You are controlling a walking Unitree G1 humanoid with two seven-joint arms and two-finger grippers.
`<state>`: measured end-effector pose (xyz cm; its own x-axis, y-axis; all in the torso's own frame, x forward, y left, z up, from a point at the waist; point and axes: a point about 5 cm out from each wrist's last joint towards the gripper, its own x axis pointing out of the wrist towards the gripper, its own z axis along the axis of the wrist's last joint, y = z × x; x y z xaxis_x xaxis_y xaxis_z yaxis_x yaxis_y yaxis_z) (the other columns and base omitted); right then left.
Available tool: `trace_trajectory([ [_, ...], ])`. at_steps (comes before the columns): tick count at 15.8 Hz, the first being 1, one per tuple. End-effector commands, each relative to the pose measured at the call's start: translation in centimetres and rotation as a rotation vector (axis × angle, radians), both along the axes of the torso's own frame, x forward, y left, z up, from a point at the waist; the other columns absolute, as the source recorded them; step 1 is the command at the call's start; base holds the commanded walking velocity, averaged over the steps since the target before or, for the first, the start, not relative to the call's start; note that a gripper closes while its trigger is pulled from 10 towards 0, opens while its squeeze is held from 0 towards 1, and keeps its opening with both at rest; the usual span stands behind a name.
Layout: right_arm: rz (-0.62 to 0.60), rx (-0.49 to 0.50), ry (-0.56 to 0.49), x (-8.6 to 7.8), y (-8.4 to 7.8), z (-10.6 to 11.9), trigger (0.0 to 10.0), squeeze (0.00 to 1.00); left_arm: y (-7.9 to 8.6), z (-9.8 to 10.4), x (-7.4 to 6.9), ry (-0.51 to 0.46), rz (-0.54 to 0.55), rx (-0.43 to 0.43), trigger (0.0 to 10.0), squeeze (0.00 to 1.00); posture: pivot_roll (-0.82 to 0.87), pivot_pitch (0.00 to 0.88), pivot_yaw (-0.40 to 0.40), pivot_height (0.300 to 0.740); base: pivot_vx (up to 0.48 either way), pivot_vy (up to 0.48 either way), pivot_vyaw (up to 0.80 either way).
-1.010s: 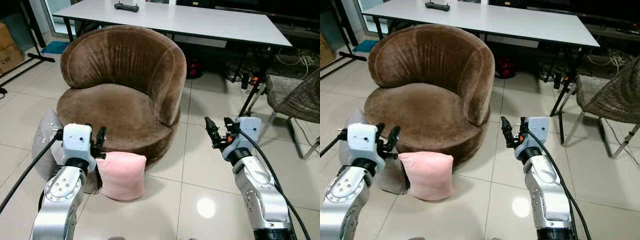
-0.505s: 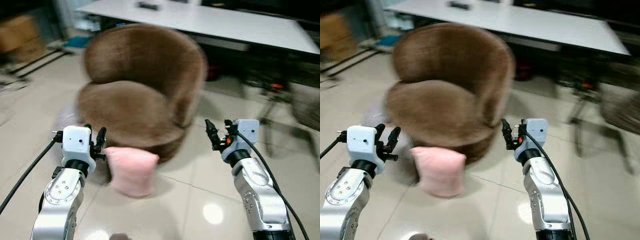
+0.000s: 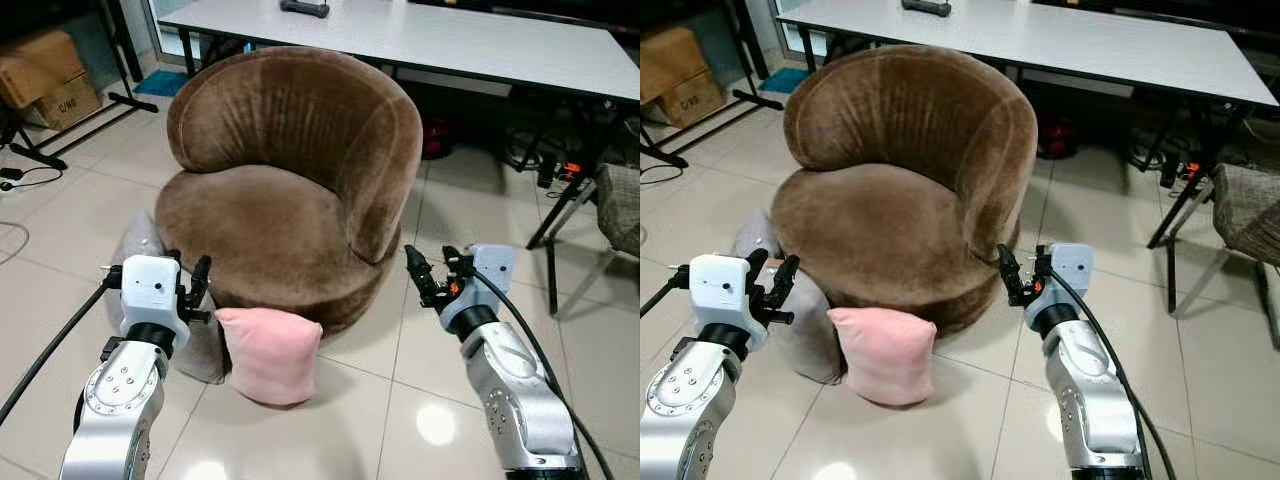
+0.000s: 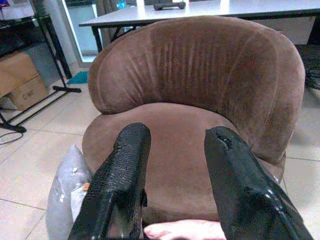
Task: Move the pillow to the sofa from floor
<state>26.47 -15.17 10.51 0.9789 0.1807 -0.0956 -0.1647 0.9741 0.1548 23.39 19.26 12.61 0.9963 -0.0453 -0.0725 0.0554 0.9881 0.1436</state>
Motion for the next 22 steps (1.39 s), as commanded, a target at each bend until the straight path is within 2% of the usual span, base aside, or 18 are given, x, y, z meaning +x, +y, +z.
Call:
trace_trajectory([
  [1,0.02,-0.003,-0.03,0.14,0.43,0.7,10.0,0.0,0.04,0.28,-0.23,-0.014,-0.001,0.006,10.0,0.0,0.05,0.0,-0.011,0.74,0.36,0.0,0.8],
  [3,0.027,0.004,-0.026,0.19,0.52,0.72,10.0,0.0,-0.01,0.3,-0.22,-0.018,-0.002,0.009,10.0,0.0,0.05,0.0,-0.014,0.74,0.36,0.0,0.65],
  [8,0.066,0.058,-0.018,0.32,0.86,0.76,10.0,0.0,-0.28,0.3,-0.1,-0.024,-0.003,0.016,10.0,0.0,0.06,0.0,-0.025,0.74,0.349,0.0,0.0],
  [11,0.079,0.019,-0.04,0.53,1.03,1.0,10.0,0.0,-0.13,0.29,-0.08,-0.025,-0.003,0.023,10.0,0.0,0.06,0.0,-0.027,0.74,0.344,0.0,0.0],
  [17,0.086,0.015,-0.046,0.77,1.21,0.96,10.0,0.0,-0.13,0.29,0.3,-0.031,-0.009,0.033,10.0,0.0,0.06,0.0,-0.027,0.74,0.337,0.0,0.7],
  [22,0.126,0.004,-0.054,0.89,1.33,0.81,10.0,0.0,-0.15,0.17,0.47,-0.036,-0.011,0.041,10.0,0.0,0.07,0.0,-0.036,0.74,0.317,0.0,0.16],
])
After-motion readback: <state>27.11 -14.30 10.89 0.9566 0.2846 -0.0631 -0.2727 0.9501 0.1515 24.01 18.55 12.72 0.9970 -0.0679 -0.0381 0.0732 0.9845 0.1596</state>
